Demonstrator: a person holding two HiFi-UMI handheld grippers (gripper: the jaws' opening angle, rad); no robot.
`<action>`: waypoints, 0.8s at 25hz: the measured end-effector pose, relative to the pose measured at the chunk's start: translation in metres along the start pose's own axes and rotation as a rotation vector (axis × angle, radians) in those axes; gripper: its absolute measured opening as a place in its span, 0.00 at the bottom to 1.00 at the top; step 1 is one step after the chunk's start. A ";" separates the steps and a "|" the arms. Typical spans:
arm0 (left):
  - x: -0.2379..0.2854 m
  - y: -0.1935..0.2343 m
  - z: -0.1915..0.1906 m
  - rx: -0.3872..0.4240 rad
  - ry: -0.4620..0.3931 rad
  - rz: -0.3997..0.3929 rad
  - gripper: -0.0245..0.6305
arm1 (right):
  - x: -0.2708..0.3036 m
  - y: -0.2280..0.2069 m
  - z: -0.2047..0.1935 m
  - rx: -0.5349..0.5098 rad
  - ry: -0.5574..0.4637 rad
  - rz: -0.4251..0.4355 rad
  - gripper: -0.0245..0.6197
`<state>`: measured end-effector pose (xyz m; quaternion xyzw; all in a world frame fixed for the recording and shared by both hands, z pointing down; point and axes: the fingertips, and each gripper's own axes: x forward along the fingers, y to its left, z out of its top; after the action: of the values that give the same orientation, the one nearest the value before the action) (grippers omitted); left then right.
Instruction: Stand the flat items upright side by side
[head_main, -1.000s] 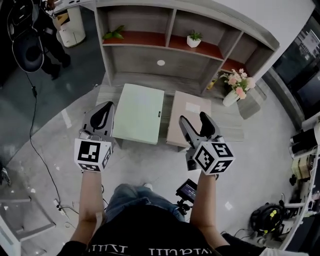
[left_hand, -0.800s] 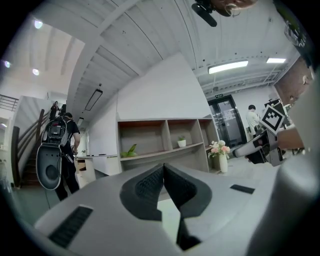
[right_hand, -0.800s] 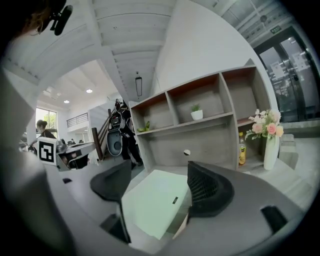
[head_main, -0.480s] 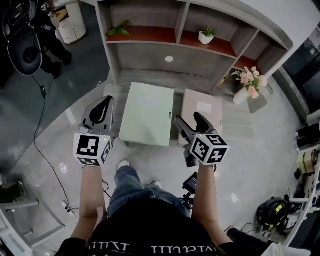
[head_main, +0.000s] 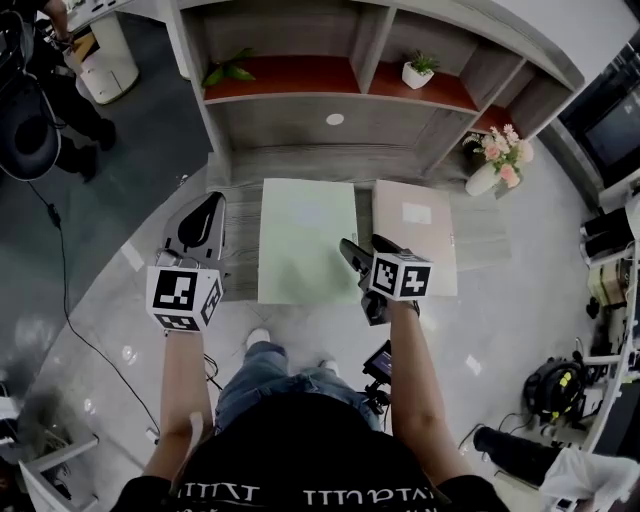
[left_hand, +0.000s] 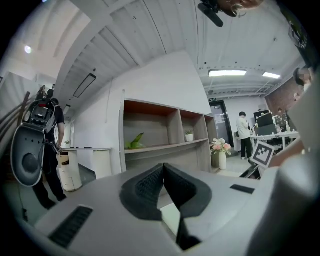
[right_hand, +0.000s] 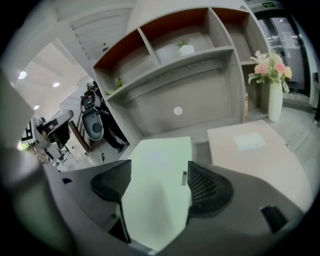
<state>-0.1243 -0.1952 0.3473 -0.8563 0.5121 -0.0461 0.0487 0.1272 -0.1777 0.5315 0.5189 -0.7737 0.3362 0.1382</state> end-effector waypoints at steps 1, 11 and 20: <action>0.003 0.005 -0.004 -0.004 0.005 -0.008 0.06 | 0.009 -0.004 -0.008 0.021 0.026 -0.013 0.60; 0.032 0.035 -0.040 -0.013 0.061 -0.134 0.06 | 0.058 -0.044 -0.071 0.177 0.241 -0.134 0.53; 0.054 0.027 -0.060 -0.022 0.085 -0.248 0.06 | 0.047 -0.049 -0.086 0.428 0.160 -0.236 0.40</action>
<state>-0.1305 -0.2574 0.4046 -0.9108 0.4043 -0.0826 0.0114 0.1397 -0.1654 0.6399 0.5948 -0.6055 0.5139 0.1245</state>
